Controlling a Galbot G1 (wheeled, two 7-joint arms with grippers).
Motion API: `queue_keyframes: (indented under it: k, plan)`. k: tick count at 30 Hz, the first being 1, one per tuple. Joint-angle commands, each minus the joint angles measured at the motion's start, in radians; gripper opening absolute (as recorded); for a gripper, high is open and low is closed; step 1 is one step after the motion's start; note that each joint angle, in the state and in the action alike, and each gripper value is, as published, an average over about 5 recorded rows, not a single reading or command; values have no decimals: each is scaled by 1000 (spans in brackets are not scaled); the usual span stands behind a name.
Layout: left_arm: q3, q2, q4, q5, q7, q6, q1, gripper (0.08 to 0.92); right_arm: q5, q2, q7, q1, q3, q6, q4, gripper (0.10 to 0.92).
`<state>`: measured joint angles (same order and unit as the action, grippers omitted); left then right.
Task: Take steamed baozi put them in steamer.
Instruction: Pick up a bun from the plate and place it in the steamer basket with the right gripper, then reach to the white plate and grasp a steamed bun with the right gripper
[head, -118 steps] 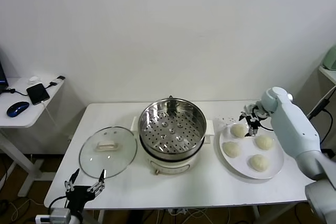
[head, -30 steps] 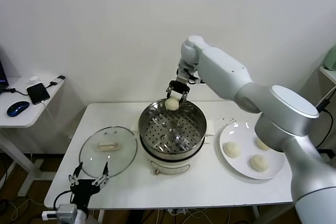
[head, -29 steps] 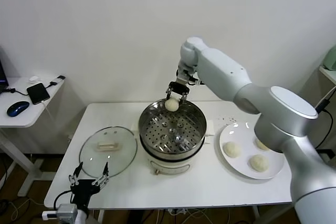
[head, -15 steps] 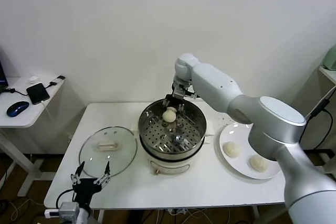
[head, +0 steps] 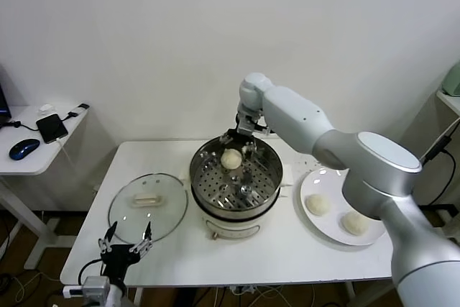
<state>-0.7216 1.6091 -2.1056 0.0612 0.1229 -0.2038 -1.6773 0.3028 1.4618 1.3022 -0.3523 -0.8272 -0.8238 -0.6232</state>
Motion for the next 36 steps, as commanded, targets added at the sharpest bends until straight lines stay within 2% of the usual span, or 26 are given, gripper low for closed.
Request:
queue_keyframes:
  k: [1, 8, 11, 21, 27, 36]
  plan:
    - [0, 4, 2, 0, 3, -6, 7, 823, -179, -81, 175, -74, 93, 394, -43, 822]
    - [-7, -8, 4, -11, 16, -20, 21, 823, -325, -261, 146, -110, 109, 867, -173, 823]
    - [-12, -15, 10, -17, 20, -26, 27, 823, -378, -355, 136, -110, 96, 1002, -241, 823]
    - [-12, -21, 9, -23, 29, -36, 24, 823, -410, -628, 28, -73, 19, 1192, -443, 823]
    - [-25, -25, 11, -29, 28, -43, 28, 823, -403, -761, -10, -16, -40, 1251, -574, 823]
    - [-9, -19, 3, -29, 25, -37, 15, 823, -341, -850, -79, 221, 62, 1304, -687, 823]
